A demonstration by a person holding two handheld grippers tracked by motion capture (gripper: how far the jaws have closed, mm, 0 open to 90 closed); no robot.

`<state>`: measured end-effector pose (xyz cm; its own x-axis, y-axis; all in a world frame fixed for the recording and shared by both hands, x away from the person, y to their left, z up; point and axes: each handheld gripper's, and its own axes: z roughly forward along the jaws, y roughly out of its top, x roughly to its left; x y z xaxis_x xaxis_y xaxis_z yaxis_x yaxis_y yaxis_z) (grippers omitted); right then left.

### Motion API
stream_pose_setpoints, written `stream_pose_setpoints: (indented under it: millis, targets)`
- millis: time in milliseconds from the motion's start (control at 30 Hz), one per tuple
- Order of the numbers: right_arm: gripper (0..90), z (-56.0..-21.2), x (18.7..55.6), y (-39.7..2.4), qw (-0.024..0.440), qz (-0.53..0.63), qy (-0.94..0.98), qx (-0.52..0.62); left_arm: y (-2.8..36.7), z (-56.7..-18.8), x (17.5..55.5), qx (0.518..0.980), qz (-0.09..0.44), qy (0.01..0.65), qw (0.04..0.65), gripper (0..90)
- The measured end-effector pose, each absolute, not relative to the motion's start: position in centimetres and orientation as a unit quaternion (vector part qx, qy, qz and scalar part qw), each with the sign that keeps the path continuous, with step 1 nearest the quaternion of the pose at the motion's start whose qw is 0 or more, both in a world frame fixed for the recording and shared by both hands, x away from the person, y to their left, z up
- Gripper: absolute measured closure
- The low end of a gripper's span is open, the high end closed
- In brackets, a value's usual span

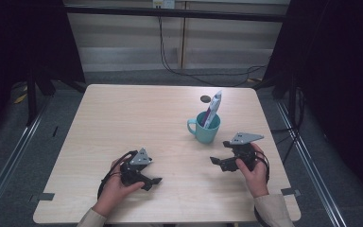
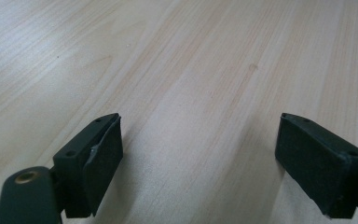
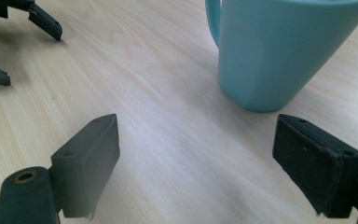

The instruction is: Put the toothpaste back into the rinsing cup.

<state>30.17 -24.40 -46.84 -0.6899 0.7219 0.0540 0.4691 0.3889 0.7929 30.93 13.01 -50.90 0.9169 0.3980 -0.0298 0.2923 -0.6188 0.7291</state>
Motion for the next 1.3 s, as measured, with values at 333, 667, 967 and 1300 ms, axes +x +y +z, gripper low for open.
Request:
stream_pose_setpoints:
  millis: [333,667,967,1300]
  targets:
    - [14.1,-48.4,29.4,-24.4,0.144,0.397,0.831,0.362,13.0,-50.9,30.9,0.897,0.067,0.192,0.392,14.7]
    - [14.1,-49.3,29.1,-24.1,0.140,0.391,0.835,0.361,13.0,-50.9,30.9,0.897,0.067,0.192,0.392,14.8]
    - [14.1,-50.1,28.8,-24.1,0.142,0.381,0.841,0.358,13.0,-50.9,30.9,0.897,0.067,0.193,0.392,14.8]
    - [14.1,-50.6,28.7,-24.1,0.141,0.372,0.846,0.355,13.0,-50.9,30.9,0.897,0.067,0.192,0.392,14.8]
